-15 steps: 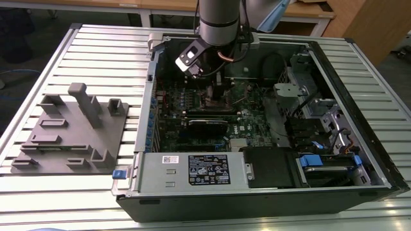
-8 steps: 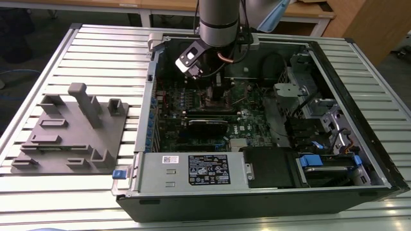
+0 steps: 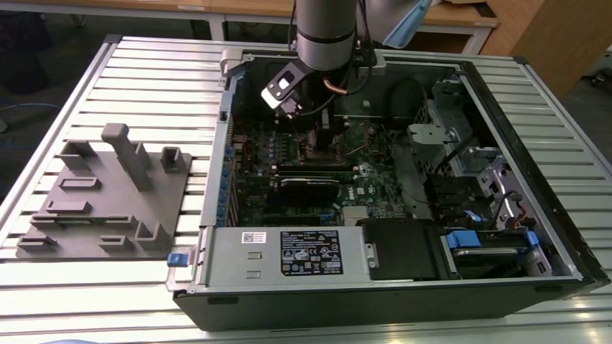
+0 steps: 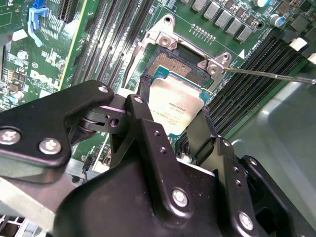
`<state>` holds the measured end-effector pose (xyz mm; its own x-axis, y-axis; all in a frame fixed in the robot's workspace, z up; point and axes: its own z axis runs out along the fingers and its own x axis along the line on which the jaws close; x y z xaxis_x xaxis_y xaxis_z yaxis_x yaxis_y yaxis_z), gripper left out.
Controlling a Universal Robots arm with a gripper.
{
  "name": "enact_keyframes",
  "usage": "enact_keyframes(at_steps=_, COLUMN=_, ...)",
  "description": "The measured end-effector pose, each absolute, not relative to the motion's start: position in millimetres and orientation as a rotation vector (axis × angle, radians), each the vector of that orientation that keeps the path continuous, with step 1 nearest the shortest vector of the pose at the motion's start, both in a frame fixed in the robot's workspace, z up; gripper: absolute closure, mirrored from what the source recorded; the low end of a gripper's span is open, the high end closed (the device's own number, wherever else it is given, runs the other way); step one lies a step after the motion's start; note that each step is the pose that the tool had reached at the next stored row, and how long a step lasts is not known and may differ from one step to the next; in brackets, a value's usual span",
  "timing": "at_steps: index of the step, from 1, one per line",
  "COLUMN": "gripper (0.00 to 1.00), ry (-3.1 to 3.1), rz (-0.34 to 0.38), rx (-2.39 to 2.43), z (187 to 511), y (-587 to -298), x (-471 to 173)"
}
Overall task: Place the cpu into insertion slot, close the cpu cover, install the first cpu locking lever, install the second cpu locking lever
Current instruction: 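Place the cpu into insertion slot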
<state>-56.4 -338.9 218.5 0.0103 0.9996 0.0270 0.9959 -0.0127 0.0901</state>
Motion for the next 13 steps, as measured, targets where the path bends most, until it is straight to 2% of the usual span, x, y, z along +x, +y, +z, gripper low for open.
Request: enact_keyframes(at_steps=13, gripper=0.46, ry=2.175, rz=0.127, rx=2.2, z=208.6, y=-339.0, x=-56.8)
